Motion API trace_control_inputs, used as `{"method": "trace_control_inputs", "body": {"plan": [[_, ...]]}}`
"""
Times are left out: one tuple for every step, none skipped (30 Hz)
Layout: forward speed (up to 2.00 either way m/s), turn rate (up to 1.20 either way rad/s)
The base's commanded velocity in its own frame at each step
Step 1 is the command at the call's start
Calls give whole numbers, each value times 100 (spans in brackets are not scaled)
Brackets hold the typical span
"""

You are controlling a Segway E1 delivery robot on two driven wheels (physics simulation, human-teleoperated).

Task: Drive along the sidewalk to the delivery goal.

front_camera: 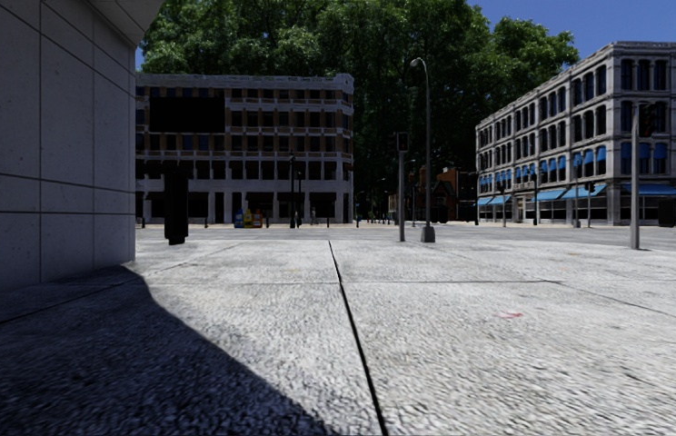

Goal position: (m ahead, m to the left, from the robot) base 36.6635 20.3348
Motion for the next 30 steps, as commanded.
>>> {"method": "trace_control_inputs", "body": {"plan": [[200, 0], [200, 0], [200, 0], [200, 0], [200, 0], [200, 0], [200, 0], [200, 0], [200, 0], [200, 0], [200, 0], [200, 0], [200, 0], [200, 0], [200, 0], [200, 0], [200, 0], [200, 0], [200, 1], [200, 4], [200, 6], [200, 6], [200, 9], [200, 12], [200, 17], [200, 17], [200, 20], [200, 21], [200, 23], [200, 23]]}}
